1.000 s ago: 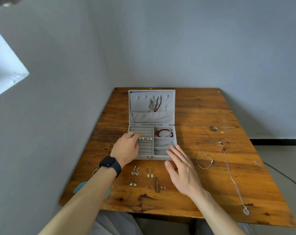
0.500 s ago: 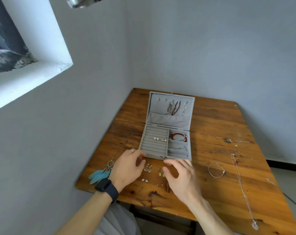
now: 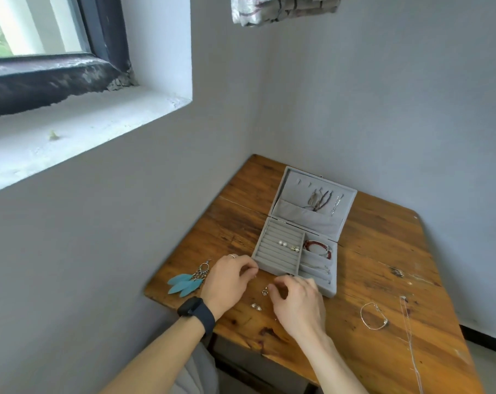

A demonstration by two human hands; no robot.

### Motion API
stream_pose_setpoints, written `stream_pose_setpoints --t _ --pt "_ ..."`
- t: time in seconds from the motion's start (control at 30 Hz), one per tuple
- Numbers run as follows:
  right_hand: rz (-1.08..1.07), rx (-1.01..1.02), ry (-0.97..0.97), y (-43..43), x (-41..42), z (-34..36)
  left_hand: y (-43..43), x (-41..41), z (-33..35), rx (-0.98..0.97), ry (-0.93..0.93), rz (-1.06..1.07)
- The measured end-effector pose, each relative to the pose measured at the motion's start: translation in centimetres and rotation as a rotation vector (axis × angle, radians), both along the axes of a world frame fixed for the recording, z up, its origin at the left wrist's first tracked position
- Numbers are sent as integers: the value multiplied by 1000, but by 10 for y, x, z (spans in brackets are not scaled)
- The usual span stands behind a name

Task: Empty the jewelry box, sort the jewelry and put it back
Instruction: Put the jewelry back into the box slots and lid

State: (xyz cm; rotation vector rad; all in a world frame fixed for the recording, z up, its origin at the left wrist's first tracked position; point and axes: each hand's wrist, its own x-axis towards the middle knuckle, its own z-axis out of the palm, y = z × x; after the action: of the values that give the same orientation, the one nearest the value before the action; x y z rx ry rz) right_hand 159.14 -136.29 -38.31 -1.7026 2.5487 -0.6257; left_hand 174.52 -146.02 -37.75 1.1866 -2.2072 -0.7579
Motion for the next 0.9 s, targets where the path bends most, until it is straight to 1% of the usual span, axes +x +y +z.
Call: stream_pose_setpoints --t 0.1,0.2,0.33,0.43,0.53,0.6,0.7,0.9 --pt "-60 56 31 -6 11 2 1 14 3 63 145 45" --pt "-107 84 36 -10 20 4 3 25 7 105 247 67" --pt "-73 75 -5 -12 23 5 4 34 12 134 328 115" --pt "-13 33 -64 -11 20 7 4 36 12 168 358 136" --pt "35 -68 -249 -9 13 10 4 35 12 230 386 152" --pt "44 -139 -328 -8 7 15 3 33 13 261 401 155" --pt "42 -207 -378 -9 -4 27 0 29 16 286 402 129" --pt "73 -241 -438 -13 -35 40 -8 17 24 369 418 78"
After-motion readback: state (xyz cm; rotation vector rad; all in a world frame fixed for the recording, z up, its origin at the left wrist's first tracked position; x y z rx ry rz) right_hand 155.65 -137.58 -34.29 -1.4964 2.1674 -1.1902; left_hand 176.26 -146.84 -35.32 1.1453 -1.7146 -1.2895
